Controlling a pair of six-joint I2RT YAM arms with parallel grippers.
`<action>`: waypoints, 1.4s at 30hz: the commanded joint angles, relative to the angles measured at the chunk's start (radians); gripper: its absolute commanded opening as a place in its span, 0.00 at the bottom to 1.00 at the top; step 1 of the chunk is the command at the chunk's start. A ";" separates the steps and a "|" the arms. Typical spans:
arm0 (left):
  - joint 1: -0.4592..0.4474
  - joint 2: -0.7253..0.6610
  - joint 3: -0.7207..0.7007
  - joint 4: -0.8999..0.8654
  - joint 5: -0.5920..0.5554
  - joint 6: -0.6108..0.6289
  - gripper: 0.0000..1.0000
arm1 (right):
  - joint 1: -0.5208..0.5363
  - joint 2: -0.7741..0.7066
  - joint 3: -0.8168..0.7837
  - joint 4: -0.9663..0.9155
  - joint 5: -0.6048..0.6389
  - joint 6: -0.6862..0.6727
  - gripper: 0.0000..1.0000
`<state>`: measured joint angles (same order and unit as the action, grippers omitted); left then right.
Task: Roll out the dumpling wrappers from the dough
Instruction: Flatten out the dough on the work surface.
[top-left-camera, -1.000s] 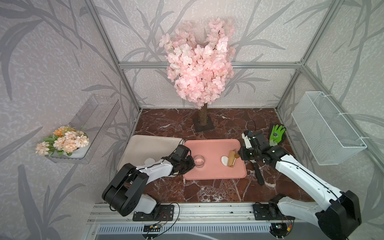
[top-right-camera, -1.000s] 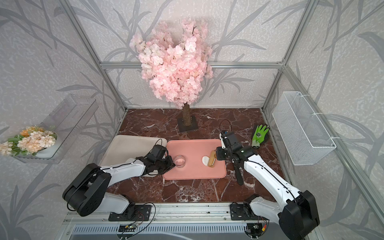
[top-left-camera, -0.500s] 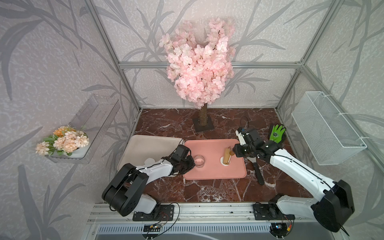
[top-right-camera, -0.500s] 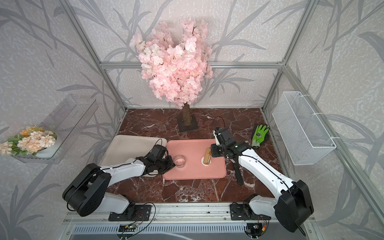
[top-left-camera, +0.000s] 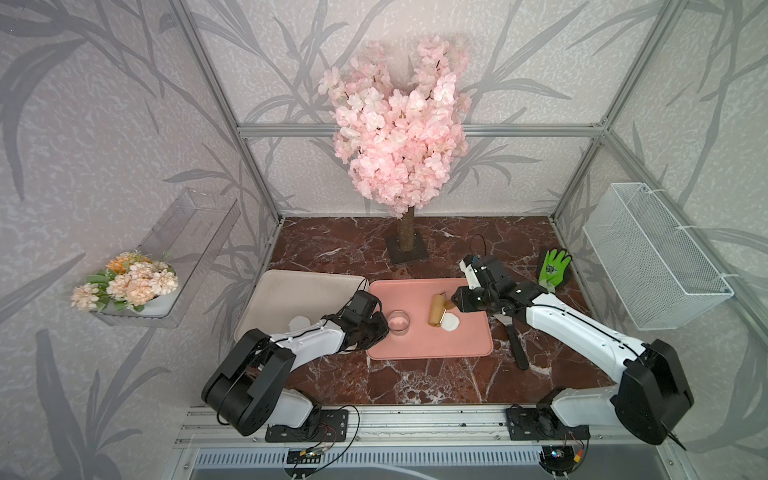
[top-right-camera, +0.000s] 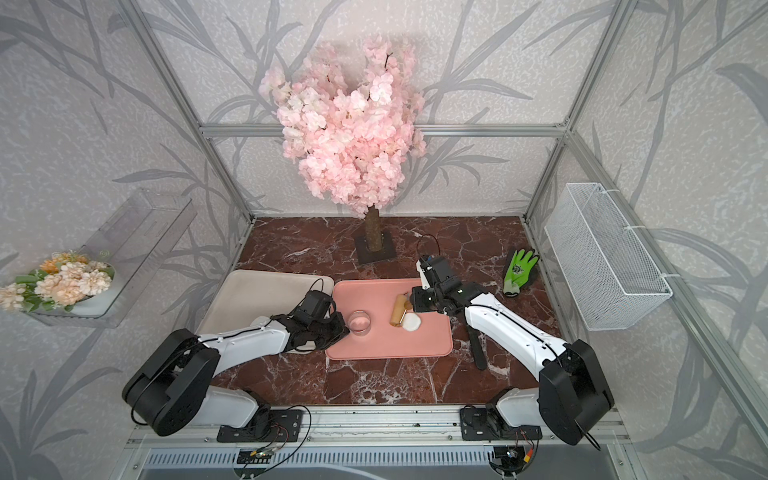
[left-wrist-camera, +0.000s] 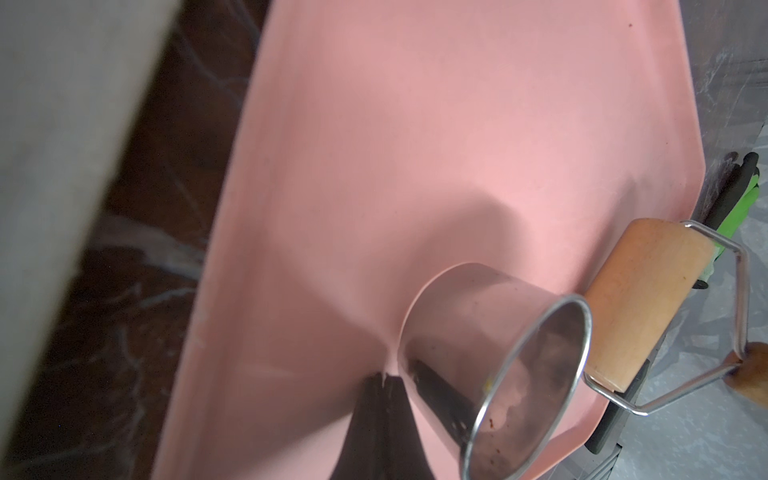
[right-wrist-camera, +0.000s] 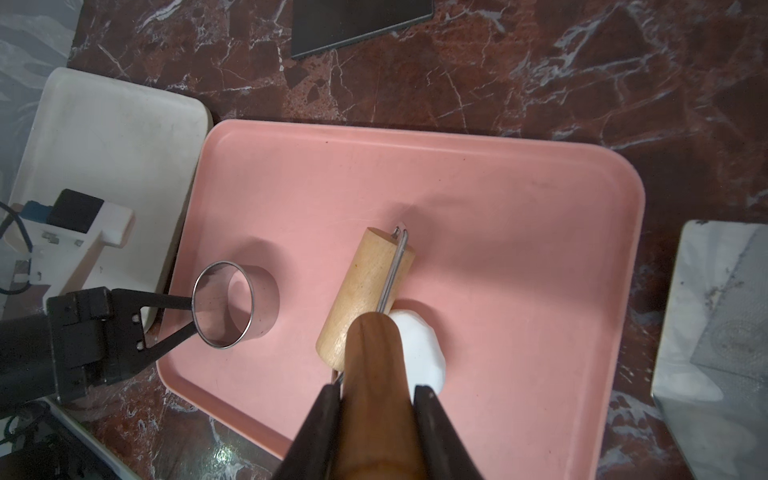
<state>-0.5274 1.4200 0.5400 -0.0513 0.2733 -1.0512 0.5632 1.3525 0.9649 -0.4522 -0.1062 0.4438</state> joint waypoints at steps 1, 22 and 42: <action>0.005 0.020 -0.037 -0.141 -0.052 0.000 0.00 | -0.003 -0.060 0.064 -0.079 -0.005 -0.031 0.00; 0.004 0.033 -0.043 -0.124 -0.045 -0.001 0.00 | -0.117 -0.220 -0.128 -0.180 0.169 -0.085 0.00; 0.005 0.032 -0.054 -0.114 -0.040 -0.009 0.00 | -0.018 -0.125 -0.020 -0.077 0.041 -0.054 0.00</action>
<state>-0.5274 1.4200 0.5335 -0.0391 0.2764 -1.0565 0.5323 1.1862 0.9680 -0.5983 -0.0429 0.3637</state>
